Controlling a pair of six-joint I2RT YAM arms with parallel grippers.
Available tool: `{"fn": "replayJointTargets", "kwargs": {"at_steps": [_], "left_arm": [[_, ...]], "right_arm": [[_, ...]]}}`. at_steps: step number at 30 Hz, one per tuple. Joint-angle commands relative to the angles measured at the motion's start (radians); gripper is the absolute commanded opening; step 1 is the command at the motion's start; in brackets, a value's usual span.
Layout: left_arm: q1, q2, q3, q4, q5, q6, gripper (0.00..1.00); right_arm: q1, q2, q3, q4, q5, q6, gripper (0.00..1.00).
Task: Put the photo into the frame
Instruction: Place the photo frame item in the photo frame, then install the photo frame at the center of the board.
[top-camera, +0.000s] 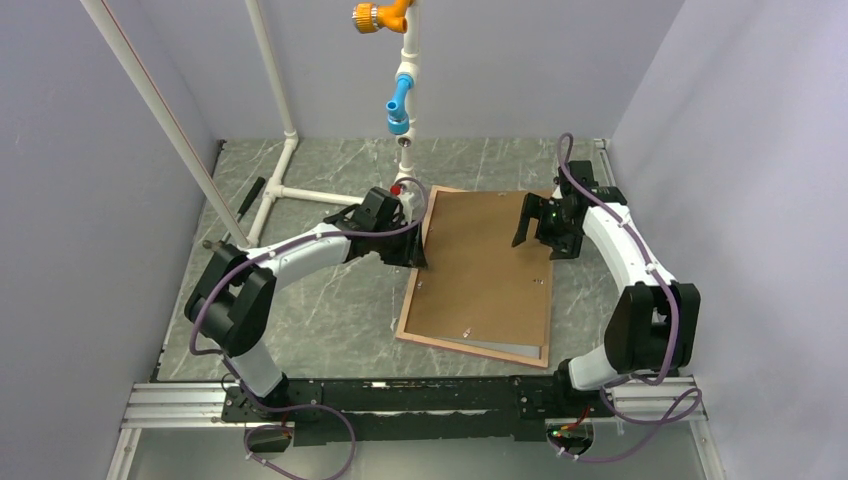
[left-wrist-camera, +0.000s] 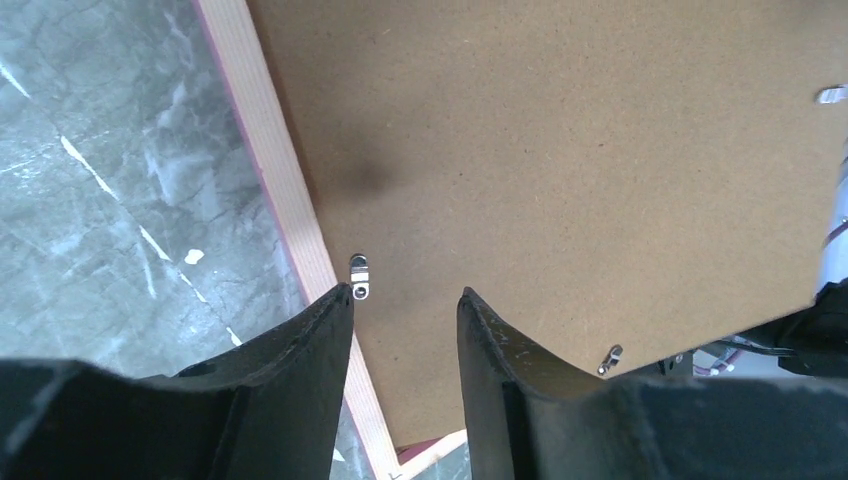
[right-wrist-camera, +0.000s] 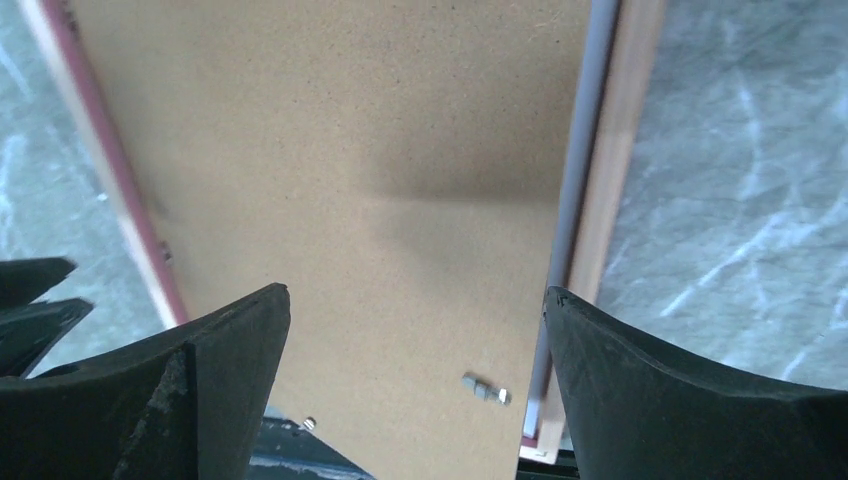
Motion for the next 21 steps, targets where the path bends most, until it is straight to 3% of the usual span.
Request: {"fn": "replayJointTargets", "kwargs": {"at_steps": [1, 7, 11, 15, 18, 21], "left_arm": [[-0.001, -0.02, 0.016, -0.026, -0.065, 0.012, 0.49], [-0.001, -0.009, 0.022, -0.082, -0.153, 0.001, 0.6], [-0.002, 0.012, 0.031, -0.101, -0.175, -0.003, 0.61], [0.007, 0.052, 0.036, -0.111, -0.164, -0.016, 0.62], [0.032, 0.083, 0.016, -0.097, -0.135, -0.043, 0.61], [0.051, 0.1, -0.007, -0.073, -0.116, -0.05, 0.6]], "right_arm": [[0.004, 0.022, 0.026, -0.027, 0.179, 0.0, 1.0], [0.006, 0.031, -0.017, 0.0, 0.274, 0.016, 1.0], [-0.006, 0.054, -0.059, 0.051, 0.279, 0.038, 1.0], [-0.078, 0.104, -0.106, 0.129, 0.16, 0.046, 0.97], [-0.156, 0.137, -0.152, 0.203, 0.061, 0.046, 0.86], [-0.213, 0.186, -0.161, 0.264, -0.001, 0.049, 0.81]]}}
